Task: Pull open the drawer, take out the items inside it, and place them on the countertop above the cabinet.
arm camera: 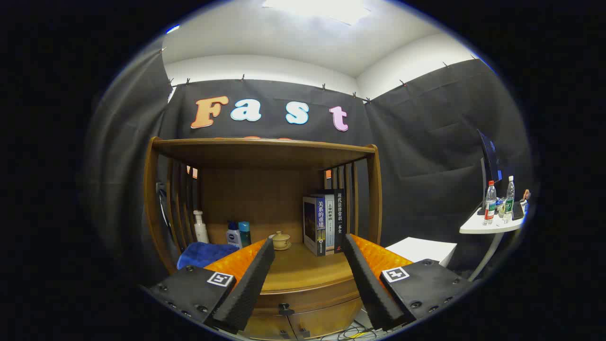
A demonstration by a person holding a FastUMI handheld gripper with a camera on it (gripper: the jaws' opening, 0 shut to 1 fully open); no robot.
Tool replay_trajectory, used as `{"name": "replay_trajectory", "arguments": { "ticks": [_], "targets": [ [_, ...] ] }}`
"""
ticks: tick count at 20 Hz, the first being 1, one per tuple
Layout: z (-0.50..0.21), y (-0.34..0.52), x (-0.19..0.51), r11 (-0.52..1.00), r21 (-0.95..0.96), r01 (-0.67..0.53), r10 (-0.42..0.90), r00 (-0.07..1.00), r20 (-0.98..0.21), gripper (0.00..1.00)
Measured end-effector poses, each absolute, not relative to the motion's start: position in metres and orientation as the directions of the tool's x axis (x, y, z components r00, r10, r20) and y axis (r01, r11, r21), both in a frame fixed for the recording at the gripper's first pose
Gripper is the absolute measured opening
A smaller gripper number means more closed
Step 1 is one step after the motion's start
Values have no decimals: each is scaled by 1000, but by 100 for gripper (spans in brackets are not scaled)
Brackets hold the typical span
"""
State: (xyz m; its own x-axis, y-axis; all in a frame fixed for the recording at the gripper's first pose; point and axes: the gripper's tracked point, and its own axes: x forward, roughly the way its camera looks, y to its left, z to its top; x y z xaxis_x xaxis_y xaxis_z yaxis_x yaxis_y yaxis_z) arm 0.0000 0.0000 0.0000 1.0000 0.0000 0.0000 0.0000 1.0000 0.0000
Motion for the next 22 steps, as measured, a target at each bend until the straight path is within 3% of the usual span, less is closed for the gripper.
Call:
{"name": "replay_trajectory", "arguments": {
  "ticks": [17, 22],
  "targets": [
    [15, -12, -2, 1000, -2, -3, 3, 1000, 4, 98],
    [28, -12, -2, 998, 3, -57, 57, 998, 16, 98]
  ]
}}
